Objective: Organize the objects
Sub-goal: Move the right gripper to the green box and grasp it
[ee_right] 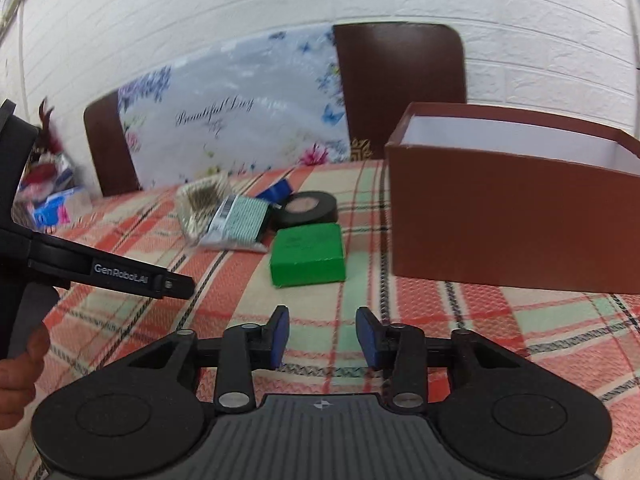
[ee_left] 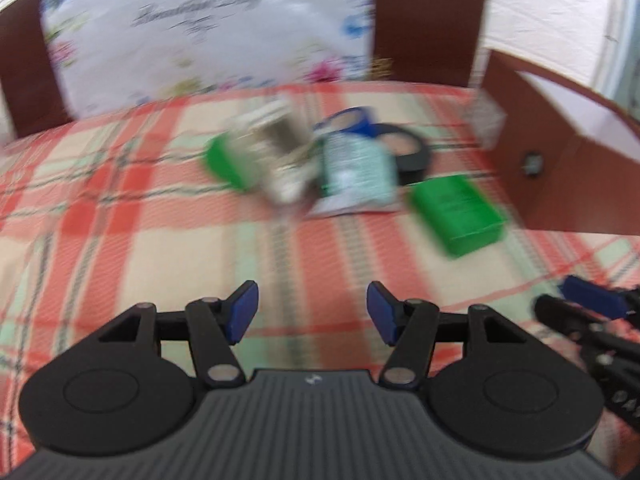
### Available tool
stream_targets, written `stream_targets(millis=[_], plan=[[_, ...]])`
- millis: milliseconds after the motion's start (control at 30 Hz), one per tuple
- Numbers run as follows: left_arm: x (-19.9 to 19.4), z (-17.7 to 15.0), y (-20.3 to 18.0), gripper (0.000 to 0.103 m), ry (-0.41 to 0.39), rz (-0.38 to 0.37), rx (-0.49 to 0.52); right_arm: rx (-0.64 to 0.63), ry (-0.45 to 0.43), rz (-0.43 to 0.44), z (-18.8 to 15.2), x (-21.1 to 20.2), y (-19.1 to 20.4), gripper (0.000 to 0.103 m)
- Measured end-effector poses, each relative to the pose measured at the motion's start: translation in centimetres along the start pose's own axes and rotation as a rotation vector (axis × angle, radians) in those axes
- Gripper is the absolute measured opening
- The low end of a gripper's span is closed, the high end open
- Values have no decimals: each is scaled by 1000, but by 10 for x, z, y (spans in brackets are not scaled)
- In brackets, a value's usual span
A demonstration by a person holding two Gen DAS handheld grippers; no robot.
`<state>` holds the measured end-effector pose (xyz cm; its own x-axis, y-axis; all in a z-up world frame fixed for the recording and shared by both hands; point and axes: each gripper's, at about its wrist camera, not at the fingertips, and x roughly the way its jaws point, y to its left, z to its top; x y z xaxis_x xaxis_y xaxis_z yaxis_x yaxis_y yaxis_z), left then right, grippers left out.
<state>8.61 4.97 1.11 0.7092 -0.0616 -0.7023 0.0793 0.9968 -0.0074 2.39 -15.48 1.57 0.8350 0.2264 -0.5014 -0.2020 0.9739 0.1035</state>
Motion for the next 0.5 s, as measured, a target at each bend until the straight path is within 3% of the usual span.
stream_targets(millis=[233,500], plan=[[9,-4,41,71,-28,85,-95,-68,31,-40,13,26,16,50],[12,-11,48,82,-68,126,-97,-131,40,-89,26,59,28,66]])
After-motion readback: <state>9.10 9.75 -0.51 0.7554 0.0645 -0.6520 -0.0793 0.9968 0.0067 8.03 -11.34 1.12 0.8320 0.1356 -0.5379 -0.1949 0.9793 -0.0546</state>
